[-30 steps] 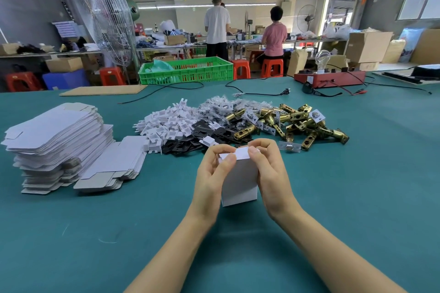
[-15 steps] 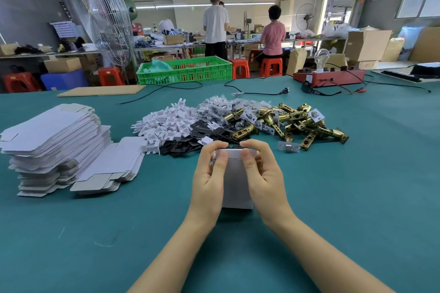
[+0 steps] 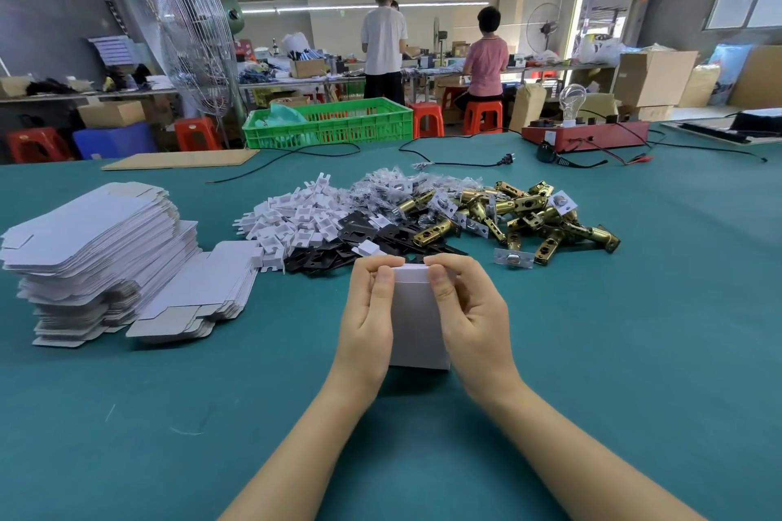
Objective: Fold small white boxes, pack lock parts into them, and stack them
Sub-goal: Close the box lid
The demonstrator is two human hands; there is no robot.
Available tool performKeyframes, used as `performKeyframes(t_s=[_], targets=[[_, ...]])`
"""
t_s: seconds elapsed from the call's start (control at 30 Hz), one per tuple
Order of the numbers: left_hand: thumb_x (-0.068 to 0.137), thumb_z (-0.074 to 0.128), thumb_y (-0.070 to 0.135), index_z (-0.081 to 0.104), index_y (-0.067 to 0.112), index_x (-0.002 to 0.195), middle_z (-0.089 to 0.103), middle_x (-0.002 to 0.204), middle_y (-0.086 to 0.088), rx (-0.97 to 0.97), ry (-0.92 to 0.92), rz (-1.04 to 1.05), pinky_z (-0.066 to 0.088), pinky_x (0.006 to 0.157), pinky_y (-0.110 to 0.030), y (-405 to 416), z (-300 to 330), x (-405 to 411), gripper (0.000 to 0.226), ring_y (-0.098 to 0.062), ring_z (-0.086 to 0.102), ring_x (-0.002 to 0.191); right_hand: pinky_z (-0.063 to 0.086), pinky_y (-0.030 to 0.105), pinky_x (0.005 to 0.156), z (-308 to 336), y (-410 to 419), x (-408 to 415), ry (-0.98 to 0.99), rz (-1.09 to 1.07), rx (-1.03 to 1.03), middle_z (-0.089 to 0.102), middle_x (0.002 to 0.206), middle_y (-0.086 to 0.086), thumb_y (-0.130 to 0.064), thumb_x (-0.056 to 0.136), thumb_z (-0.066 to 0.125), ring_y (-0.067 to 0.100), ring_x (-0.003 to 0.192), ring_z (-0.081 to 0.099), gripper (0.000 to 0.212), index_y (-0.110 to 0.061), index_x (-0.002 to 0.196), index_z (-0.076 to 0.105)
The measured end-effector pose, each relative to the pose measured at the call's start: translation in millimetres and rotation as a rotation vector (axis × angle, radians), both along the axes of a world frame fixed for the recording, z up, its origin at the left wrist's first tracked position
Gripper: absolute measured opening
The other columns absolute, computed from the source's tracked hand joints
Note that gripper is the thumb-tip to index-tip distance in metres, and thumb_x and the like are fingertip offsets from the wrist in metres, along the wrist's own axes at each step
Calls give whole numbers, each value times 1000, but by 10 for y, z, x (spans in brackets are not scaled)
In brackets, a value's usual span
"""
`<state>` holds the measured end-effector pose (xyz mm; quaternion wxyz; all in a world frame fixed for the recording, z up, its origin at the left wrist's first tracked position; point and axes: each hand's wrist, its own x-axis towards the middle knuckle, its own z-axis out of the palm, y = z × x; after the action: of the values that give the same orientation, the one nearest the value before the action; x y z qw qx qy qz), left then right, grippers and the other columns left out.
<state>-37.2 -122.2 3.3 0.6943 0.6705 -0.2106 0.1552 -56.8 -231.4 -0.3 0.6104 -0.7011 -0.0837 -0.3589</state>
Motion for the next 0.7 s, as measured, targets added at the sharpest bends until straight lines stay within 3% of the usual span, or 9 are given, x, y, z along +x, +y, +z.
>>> performKeyframes(t_s=[0.13, 0.33, 0.47, 0.7], targets=[[96, 37, 36, 54, 27, 99, 56, 86, 30, -7, 4, -1, 38, 76, -8, -6, 10, 12, 20, 6, 49, 81, 49, 30, 77, 6, -9, -4, 2, 22, 46, 69, 94, -9, -29, 94, 56, 14, 88, 63, 13, -30, 99, 68], [93, 40, 35, 54, 24, 97, 55, 83, 27, -34, 11, 1, 39, 73, -10, -20, 9, 11, 19, 4, 49, 77, 52, 36, 76, -6, -20, -9, -13, 11, 30, 68, 92, -6, -28, 94, 57, 16, 87, 63, 12, -28, 97, 68], [92, 42, 32, 52, 20, 90, 55, 75, 24, -77, 24, -19, 39, 70, -9, -23, -1, 5, 16, 3, 48, 72, 46, 25, 70, -21, 22, -21, -27, -4, -42, 63, 86, -11, -31, 91, 56, 8, 77, 59, 6, -33, 95, 60], [92, 44, 28, 47, 18, 86, 54, 71, 25, -75, -12, -33, 40, 68, -7, -37, -29, 17, 13, 8, 47, 68, 41, 9, 73, -73, 52, 7, -25, -20, -111, 59, 90, -15, -29, 91, 53, -2, 83, 57, 9, -36, 94, 48]])
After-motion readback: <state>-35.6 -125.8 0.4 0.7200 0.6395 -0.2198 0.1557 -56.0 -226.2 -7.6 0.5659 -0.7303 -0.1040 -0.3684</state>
